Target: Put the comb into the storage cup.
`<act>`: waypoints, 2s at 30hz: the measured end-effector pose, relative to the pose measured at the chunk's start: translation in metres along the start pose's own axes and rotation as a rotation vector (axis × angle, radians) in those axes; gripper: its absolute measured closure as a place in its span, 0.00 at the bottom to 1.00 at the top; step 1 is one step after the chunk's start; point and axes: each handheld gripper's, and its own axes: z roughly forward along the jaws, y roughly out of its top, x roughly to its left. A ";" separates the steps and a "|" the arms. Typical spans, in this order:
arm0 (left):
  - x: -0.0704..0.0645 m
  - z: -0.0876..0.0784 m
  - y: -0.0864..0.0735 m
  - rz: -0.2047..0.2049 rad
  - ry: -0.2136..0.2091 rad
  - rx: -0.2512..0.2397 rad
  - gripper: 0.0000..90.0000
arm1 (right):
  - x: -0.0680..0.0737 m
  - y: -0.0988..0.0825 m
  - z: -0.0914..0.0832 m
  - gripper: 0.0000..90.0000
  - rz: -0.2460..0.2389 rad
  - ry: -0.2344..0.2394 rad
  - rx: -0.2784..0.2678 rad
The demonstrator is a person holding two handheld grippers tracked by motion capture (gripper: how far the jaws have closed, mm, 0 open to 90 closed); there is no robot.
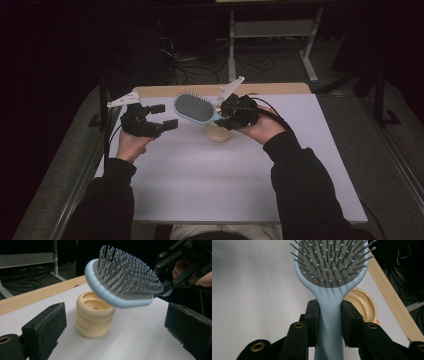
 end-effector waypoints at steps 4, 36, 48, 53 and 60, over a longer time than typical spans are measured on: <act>-0.005 0.005 0.003 0.009 0.009 0.009 0.06 | 0.002 0.003 0.002 0.77 -0.003 0.007 -0.007; 0.007 0.024 0.015 -0.257 -0.053 -0.063 0.29 | 0.009 0.011 0.008 0.76 -0.027 -0.031 -0.039; 0.004 0.019 0.018 -0.283 -0.049 -0.115 0.52 | 0.015 0.013 0.021 0.75 -0.030 -0.067 -0.021; -0.001 0.017 0.024 -0.249 -0.054 -0.143 0.60 | 0.013 0.014 0.023 0.75 -0.012 -0.067 -0.028; -0.001 0.015 0.028 -0.231 -0.017 -0.167 0.63 | 0.006 0.014 0.026 0.71 0.036 -0.077 -0.049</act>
